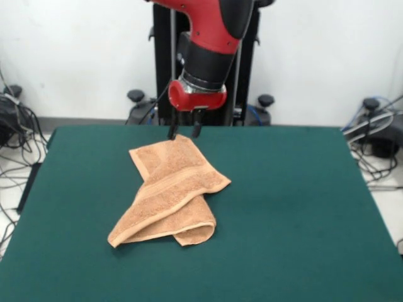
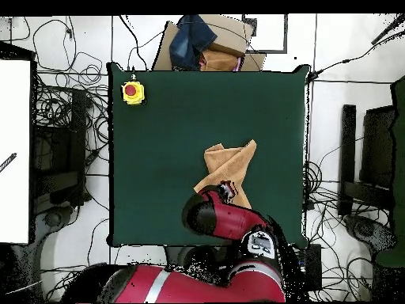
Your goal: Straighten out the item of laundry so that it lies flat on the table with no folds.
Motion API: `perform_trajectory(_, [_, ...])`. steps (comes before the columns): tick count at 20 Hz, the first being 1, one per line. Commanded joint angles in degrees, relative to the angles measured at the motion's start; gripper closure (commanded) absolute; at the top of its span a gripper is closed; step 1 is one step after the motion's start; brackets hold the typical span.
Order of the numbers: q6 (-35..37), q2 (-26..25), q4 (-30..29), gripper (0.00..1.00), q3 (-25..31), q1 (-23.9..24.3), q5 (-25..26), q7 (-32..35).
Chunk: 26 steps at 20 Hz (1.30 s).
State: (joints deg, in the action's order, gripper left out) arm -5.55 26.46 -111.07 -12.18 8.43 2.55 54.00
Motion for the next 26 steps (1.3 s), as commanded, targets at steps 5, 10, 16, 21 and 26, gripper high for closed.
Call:
perform_trajectory(5, [-8.68, -0.22, -6.65, 0.0, 9.96, 1.06, 4.27, 16.6])
perform_trajectory(10, [-14.02, -1.5, -8.07, 0.0, 10.68, 1.97, 5.62, 17.86])
perform_trajectory(16, [-21.76, -5.36, -8.32, 0.0, 10.02, 1.5, 6.68, 18.44])
perform_trajectory(21, [-26.75, -10.16, -6.74, 0.0, 8.78, 1.18, 6.67, 17.75])
perform_trajectory(26, [-27.77, -11.15, -6.42, 0.0, 8.73, 1.36, 6.12, 16.97])
